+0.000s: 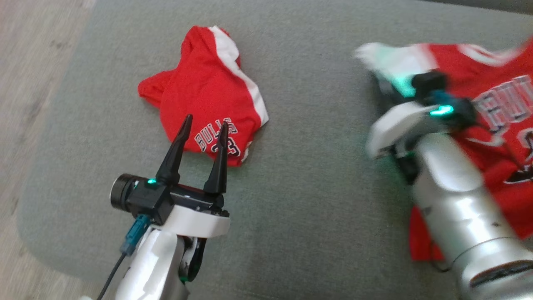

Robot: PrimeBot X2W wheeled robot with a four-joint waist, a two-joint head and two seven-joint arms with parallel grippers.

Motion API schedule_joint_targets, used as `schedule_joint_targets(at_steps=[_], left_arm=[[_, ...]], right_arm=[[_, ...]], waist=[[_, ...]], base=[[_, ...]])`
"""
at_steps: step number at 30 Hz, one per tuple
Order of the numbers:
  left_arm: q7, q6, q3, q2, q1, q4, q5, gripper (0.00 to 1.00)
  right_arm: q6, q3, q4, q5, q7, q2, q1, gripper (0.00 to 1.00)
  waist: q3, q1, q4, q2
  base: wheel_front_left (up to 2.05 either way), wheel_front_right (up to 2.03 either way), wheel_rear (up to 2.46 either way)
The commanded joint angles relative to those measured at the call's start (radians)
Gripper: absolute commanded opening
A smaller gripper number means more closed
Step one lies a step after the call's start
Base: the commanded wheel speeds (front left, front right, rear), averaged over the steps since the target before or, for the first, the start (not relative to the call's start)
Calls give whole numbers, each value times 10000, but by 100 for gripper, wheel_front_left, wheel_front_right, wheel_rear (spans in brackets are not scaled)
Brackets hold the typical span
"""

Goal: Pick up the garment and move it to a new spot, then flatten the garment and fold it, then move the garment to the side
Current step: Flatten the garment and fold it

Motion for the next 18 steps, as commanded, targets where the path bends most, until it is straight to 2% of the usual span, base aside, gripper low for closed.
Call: schedule_joint_targets(at_steps=[1, 3, 7, 8, 10, 11, 12, 15, 18], left_arm=[[-51, -2, 391, 58, -191, -258, 101, 100], [-51, 7, 453, 58, -121, -264, 157, 100], [-51, -8, 592, 58, 24, -267, 258, 100], [-51, -20, 663, 58, 104, -260, 302, 100], [-51, -32, 727, 58, 195, -251, 347, 100], [-51, -39, 755, 58, 241, -245, 369, 100], [-51, -49, 782, 58, 289, -240, 390, 100], [-51, -74, 869, 58, 434, -227, 436, 100], [-51, -100, 946, 58, 569, -222, 486, 100]], right_arm=[[-7, 1168, -612, 743, -111, 264, 49, 0], [-7, 2904, -1365, 1835, 40, 266, 464, 0], [-7, 5418, -2649, 3204, 423, 267, 1141, 0], [-7, 6342, -3071, 3620, 605, 268, 1381, 0], [-7, 7026, -3327, 3940, 756, 268, 1567, 0], [-7, 7274, -3385, 4016, 779, 268, 1617, 5], [-7, 7460, -3422, 4073, 758, 268, 1661, 100], [-7, 7604, -3506, 4358, 624, 238, 1751, 100], [-7, 7067, -3622, 4567, 255, 65, 1798, 100]], waist=[[-212, 1, -198, 0], [-350, 1, -372, 0], [-636, 1, -686, 0], [-777, 1, -827, 0], [-916, 1, -966, 0], [-985, 1, -1034, 0], [-1058, 1, -1101, 0], [-1287, 1, -1301, 0], [-1552, 1, -1495, 0]], base=[[0, 0, 0], [0, 0, 0], [0, 0, 0], [0, 0, 0], [0, 0, 0], [0, 0, 0], [0, 0, 0], [0, 0, 0], [0, 0, 0]])
